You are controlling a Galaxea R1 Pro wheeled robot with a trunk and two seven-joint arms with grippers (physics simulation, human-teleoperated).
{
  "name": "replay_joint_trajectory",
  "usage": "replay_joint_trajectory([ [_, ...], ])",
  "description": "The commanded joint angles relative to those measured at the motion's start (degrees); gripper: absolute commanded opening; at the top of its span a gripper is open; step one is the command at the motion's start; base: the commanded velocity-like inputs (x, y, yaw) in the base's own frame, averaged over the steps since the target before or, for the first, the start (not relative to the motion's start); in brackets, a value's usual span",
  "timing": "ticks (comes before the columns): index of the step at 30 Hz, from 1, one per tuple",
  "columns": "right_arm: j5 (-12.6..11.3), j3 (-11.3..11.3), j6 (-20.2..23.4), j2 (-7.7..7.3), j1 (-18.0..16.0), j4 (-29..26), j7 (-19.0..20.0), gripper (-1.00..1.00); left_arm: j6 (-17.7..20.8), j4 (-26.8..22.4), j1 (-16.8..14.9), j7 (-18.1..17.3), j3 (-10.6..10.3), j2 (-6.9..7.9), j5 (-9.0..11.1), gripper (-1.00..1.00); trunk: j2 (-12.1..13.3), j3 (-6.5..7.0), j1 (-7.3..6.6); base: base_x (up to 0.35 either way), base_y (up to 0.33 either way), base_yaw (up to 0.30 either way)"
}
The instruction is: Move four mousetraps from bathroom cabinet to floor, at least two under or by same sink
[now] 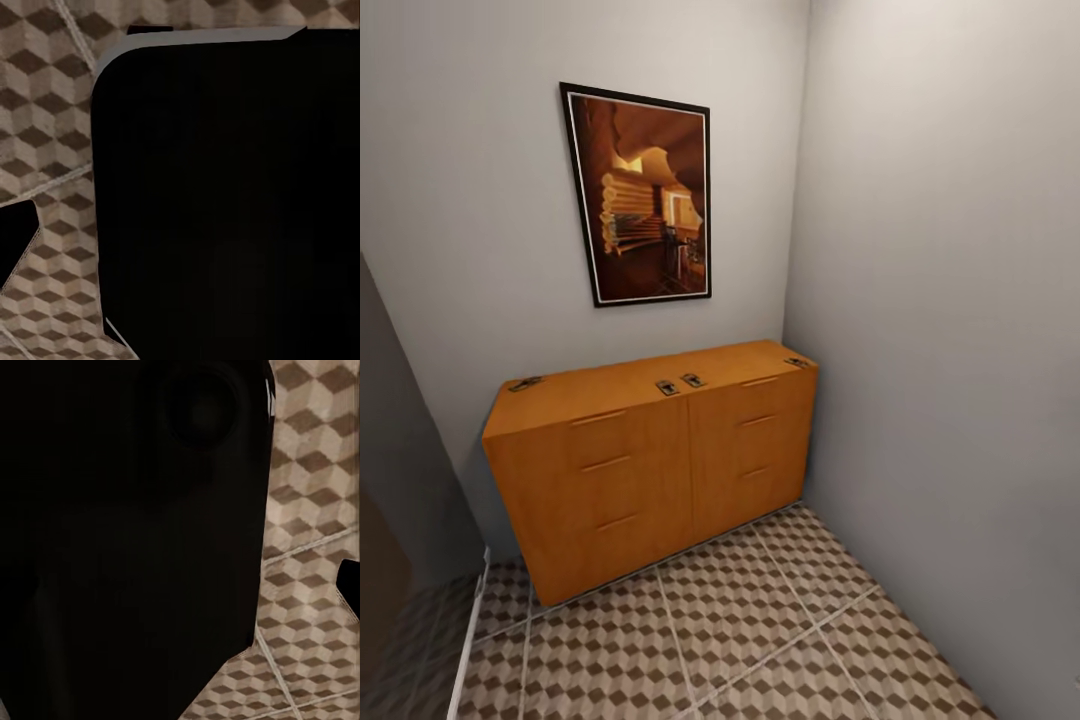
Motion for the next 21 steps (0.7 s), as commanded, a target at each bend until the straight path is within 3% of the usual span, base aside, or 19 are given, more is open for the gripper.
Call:
replay_joint_trajectory([
  [1, -0.02, -0.03, 0.05, 0.00, -0.01, -0.02, 0.01, 1.00, -0.12, 0.00, -0.01, 0.00, 0.05, -0.01, 0.06, 1.00, -0.02, -0.04, 0.03, 0.320, 0.000, 0.000],
  [21, -0.02, -0.02, 0.05, -0.05, -0.01, -0.02, 0.01, 1.00, -0.17, 0.00, -0.01, 0.00, 0.13, 0.06, 0.03, 1.00, -0.02, -0.04, 0.03, 0.320, 0.000, 0.000],
])
